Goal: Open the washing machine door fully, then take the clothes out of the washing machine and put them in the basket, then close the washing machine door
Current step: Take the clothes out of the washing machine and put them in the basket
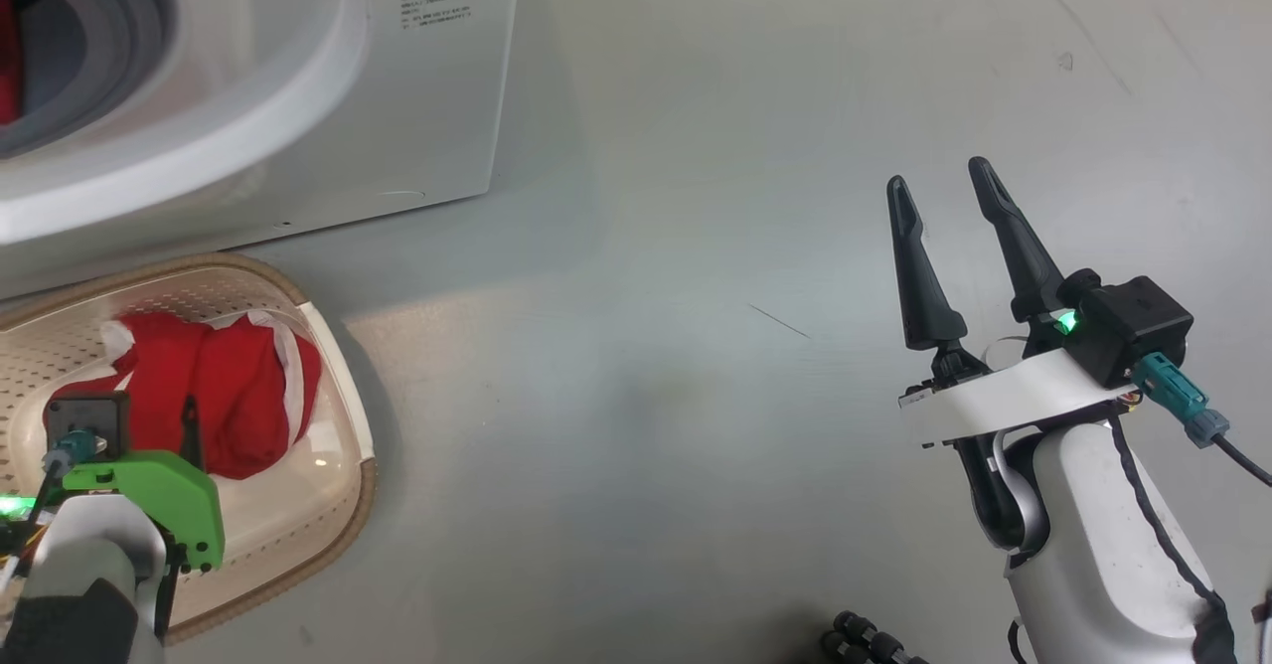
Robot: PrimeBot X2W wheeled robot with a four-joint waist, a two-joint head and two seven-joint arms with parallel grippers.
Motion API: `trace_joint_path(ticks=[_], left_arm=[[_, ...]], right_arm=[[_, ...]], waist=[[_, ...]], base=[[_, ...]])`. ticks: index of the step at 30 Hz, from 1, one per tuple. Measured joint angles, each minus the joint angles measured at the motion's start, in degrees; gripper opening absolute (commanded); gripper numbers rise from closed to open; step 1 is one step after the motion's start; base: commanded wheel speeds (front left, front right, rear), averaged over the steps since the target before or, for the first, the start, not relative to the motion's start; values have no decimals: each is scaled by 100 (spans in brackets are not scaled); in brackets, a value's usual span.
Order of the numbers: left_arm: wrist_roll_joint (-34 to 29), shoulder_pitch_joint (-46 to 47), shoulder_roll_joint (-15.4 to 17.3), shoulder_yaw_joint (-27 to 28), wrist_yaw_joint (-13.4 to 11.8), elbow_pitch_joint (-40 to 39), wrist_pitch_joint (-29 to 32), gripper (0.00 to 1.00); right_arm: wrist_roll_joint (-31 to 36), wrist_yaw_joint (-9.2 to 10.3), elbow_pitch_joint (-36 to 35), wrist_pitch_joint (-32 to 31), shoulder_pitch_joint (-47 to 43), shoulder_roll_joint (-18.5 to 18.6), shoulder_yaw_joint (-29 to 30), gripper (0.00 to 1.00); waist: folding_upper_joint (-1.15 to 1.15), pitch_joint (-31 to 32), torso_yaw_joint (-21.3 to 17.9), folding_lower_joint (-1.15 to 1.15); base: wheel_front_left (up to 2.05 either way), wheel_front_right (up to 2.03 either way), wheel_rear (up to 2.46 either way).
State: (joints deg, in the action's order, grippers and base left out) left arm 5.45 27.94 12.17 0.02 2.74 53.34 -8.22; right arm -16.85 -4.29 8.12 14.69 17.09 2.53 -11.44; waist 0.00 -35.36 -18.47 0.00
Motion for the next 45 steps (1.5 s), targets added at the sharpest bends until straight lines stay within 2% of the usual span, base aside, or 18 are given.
trace_joint_path(ticks=[13, 24, 33, 45], left_arm=[[4, 137, -413, -116, 68, 168, -505, 100], [52, 131, -723, -186, 167, -221, -615, 100], [70, -192, -809, -220, 238, -1376, -615, 100], [73, -809, -886, -171, 235, -2490, -615, 100]], right_arm=[[146, -1, 168, 0, 4, 2, 194, 100], [199, -18, 337, 0, -215, 8, 338, 100], [237, -34, 434, 0, -577, 12, 401, 100], [238, -69, 382, 0, -826, 11, 425, 100]], waist=[[0, 589, 310, 0], [0, 1314, 779, 0], [0, 1904, 1194, 0], [0, 2434, 1608, 0]], base=[[0, 0, 0], [0, 0, 0], [0, 0, 0], [0, 0, 0]])
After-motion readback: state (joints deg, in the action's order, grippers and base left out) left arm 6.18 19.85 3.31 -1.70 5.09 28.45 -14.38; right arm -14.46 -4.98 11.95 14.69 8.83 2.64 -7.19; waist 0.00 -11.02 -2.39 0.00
